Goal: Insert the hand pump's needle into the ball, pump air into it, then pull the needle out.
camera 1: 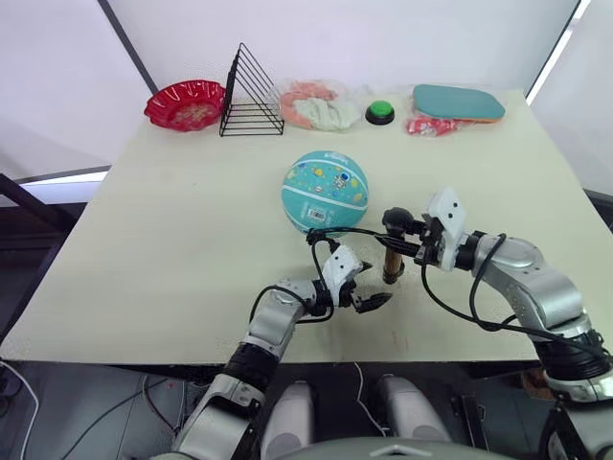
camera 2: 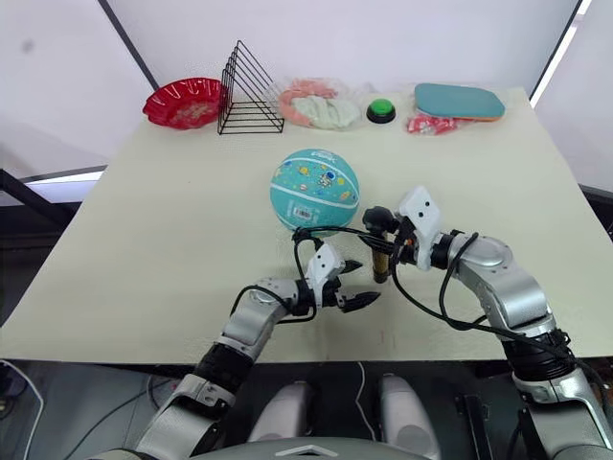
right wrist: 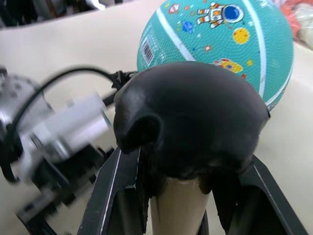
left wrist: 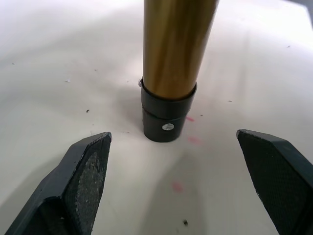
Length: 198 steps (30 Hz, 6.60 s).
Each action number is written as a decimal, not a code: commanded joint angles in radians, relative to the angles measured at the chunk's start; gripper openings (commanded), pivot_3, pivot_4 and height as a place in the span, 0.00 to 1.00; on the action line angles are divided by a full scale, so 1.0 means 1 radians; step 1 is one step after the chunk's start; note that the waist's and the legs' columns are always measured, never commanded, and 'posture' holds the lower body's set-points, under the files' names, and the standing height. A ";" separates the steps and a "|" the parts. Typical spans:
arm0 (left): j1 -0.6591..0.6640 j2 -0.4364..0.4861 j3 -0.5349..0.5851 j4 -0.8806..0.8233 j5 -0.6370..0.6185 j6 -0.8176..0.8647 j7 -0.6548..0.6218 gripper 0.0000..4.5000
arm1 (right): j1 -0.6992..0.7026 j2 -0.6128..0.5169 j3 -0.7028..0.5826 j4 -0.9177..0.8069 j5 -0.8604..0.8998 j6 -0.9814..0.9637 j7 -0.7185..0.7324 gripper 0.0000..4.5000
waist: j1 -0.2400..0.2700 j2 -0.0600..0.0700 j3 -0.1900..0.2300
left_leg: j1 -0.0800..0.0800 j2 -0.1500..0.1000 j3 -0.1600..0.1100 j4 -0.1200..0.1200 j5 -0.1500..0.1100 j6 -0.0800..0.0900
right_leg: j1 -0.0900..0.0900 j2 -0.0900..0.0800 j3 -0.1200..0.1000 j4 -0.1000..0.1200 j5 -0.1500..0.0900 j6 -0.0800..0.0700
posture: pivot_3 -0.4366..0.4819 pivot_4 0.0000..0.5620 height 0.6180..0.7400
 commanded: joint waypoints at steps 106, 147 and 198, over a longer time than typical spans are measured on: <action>-0.449 0.312 0.254 0.308 -0.146 -0.136 -0.045 0.97 | 0.361 -0.144 -0.145 -0.583 -0.108 -0.077 -0.030 0.99 | -0.003 -0.007 0.027 | -0.014 -0.001 0.003 0.024 0.011 -0.032 | -0.010 -0.004 0.001 0.016 0.011 0.006 | 0.48 0.27 1.00; -0.435 0.245 0.298 0.265 -0.140 -0.053 0.050 0.97 | -0.246 0.186 0.372 0.487 -0.966 -0.823 -0.311 0.71 | 0.001 -0.007 0.026 | -0.013 -0.002 0.002 0.037 0.012 -0.032 | -0.009 -0.004 0.002 0.030 0.015 0.008 | 0.48 0.27 1.00; -0.505 0.212 0.187 0.441 0.009 -0.140 0.092 1.00 | -0.265 0.276 0.200 0.368 -0.679 -0.667 -0.151 0.06 | 0.002 -0.007 0.026 | -0.013 -0.002 0.003 0.036 0.012 -0.032 | -0.010 -0.003 0.003 0.030 0.015 0.008 | 0.48 0.27 1.00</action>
